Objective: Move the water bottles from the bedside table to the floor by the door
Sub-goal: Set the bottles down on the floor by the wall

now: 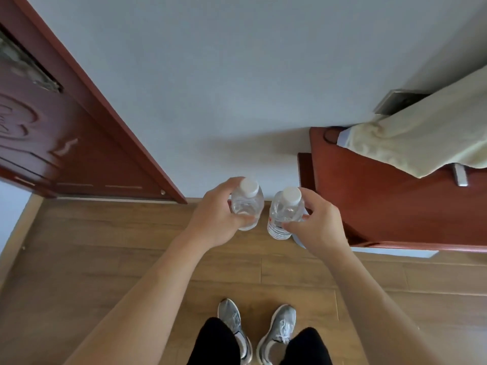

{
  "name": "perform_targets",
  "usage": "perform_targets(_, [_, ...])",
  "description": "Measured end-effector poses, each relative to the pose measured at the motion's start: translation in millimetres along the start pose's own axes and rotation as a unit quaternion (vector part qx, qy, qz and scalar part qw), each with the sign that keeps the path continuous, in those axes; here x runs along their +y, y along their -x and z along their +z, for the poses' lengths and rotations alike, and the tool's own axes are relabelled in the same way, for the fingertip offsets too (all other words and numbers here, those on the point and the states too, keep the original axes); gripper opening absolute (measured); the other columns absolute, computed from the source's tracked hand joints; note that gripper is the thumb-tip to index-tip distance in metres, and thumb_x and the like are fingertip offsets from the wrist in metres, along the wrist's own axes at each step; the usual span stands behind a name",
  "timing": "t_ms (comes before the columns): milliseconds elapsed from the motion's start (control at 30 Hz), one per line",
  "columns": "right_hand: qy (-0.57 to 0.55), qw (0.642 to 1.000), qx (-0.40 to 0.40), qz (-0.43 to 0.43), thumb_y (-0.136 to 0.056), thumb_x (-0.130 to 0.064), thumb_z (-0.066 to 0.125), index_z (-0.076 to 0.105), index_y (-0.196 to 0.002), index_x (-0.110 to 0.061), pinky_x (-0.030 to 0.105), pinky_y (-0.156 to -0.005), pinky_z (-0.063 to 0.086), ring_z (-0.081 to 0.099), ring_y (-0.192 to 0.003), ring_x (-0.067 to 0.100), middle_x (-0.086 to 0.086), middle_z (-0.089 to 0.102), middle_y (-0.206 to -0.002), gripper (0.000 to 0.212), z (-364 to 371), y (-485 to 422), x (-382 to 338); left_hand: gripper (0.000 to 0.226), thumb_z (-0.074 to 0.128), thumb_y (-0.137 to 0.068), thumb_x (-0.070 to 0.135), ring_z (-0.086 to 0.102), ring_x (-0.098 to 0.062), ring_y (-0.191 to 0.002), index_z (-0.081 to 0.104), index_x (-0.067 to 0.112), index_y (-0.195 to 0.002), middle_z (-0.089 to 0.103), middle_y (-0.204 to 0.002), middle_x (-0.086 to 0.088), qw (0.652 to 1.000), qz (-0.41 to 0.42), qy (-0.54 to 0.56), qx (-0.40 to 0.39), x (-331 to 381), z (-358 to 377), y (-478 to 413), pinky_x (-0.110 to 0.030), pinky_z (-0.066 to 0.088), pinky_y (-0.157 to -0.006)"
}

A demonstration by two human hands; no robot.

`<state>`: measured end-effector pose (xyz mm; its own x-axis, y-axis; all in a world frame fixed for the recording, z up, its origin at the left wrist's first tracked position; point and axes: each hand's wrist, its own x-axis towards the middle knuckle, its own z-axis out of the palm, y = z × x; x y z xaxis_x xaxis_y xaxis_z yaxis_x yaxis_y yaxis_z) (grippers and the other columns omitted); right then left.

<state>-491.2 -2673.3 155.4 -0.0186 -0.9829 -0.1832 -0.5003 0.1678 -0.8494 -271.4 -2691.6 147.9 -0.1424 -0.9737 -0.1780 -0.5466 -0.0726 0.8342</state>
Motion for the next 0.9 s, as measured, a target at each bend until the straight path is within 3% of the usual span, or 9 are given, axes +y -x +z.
perform_targets(167, [-0.004,1.000,0.011,0.000,-0.068,-0.023,0.082,0.065,-0.100,-0.043,0.038,-0.080,0.058,0.066,-0.089,0.003,-0.025,0.068,-0.092,0.041,53.2,-42.4,103.8,0.064,0.088,-0.071,0.026,0.064,-0.001,-0.100,0.052,0.052,-0.117,0.064,-0.108,0.027,1.000,-0.014,-0.004,0.004,-94.0,66.5,-42.2,-0.039,0.055,-0.090])
perform_targets(300, [0.008,1.000,0.013,0.013,-0.068,-0.023,0.082,0.056,-0.085,-0.060,0.034,-0.079,0.058,0.066,-0.085,0.001,-0.036,0.064,-0.087,0.048,103.3,-74.0,201.1,0.061,0.088,-0.072,0.028,0.063,-0.003,-0.100,0.053,0.048,-0.118,0.065,-0.108,0.024,1.000,-0.015,-0.008,0.003,-187.9,131.0,-74.6,-0.039,0.054,-0.089])
perform_targets(633, [0.018,0.999,0.024,0.017,-0.061,-0.019,0.082,0.059,-0.098,-0.052,0.030,-0.083,0.057,0.064,-0.093,-0.001,-0.028,0.068,-0.093,0.054,219.0,-137.5,407.4,0.066,0.092,-0.066,0.024,0.063,-0.003,-0.104,0.056,0.048,-0.116,0.065,-0.112,0.024,1.000,-0.025,-0.006,-0.011,-383.2,256.5,-137.4,-0.036,0.055,-0.091])
perform_targets(767, [0.013,0.999,0.024,0.030,-0.061,-0.018,0.084,0.058,-0.091,-0.056,0.025,-0.080,0.056,0.064,-0.091,-0.004,-0.032,0.066,-0.091,0.055,250.0,-151.2,465.5,0.067,0.089,-0.068,0.017,0.060,0.003,-0.104,0.055,0.049,-0.115,0.064,-0.112,0.025,0.999,-0.034,-0.018,-0.012,-433.9,291.8,-155.1,-0.024,0.053,-0.086])
perform_targets(900, [0.015,0.999,0.009,0.038,-0.062,-0.014,0.087,0.058,-0.090,-0.052,0.013,-0.073,0.050,0.062,-0.090,-0.011,-0.038,0.063,-0.092,0.055,270.7,-161.2,508.3,0.064,0.088,-0.070,0.014,0.054,0.011,-0.106,0.056,0.050,-0.113,0.061,-0.113,0.030,0.999,-0.040,-0.009,-0.030,-474.3,322.1,-164.2,-0.009,0.041,-0.079])
